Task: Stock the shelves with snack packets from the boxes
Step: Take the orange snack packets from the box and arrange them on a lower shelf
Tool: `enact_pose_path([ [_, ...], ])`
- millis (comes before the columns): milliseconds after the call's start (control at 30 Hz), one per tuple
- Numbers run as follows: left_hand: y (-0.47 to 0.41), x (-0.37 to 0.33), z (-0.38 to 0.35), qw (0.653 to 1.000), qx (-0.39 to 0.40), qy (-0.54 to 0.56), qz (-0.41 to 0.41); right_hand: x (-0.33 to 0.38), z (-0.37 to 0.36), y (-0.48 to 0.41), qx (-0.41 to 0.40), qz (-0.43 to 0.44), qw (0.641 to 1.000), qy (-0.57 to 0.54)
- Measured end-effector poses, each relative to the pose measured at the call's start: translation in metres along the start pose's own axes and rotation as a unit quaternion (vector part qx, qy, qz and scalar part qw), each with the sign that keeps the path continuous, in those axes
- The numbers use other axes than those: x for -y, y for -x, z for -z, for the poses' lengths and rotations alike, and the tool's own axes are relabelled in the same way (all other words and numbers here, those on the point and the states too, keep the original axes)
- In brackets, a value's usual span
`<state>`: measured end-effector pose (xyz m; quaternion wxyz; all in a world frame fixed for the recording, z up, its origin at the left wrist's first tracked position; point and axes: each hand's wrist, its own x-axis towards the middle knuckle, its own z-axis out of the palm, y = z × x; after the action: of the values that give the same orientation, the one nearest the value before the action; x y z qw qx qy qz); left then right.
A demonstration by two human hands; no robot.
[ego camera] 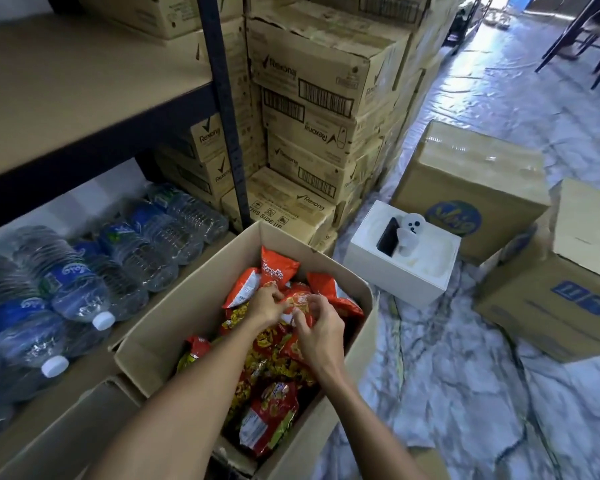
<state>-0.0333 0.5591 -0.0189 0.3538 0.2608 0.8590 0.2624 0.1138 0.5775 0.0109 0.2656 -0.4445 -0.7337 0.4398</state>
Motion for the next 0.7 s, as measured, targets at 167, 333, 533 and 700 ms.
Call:
enact_pose_path([
  [167,0.002,0.015,0.014,0.991,0.003,0.094,0.092,0.0,0.002,0.0,-0.023,-0.009,1.0,-0.009],
  [333,0.013,0.03,0.024,0.982,0.068,0.102,0.141,0.002,0.006,-0.009,-0.066,-0.012,0.998,0.006],
  [533,0.023,0.028,0.033,0.978,0.063,0.115,0.161,0.0,0.006,-0.023,-0.013,-0.063,0.995,0.07],
  [700,0.025,0.033,0.048,0.984,0.04,0.089,0.15,-0.01,0.001,-0.039,0.014,-0.046,0.979,0.198],
])
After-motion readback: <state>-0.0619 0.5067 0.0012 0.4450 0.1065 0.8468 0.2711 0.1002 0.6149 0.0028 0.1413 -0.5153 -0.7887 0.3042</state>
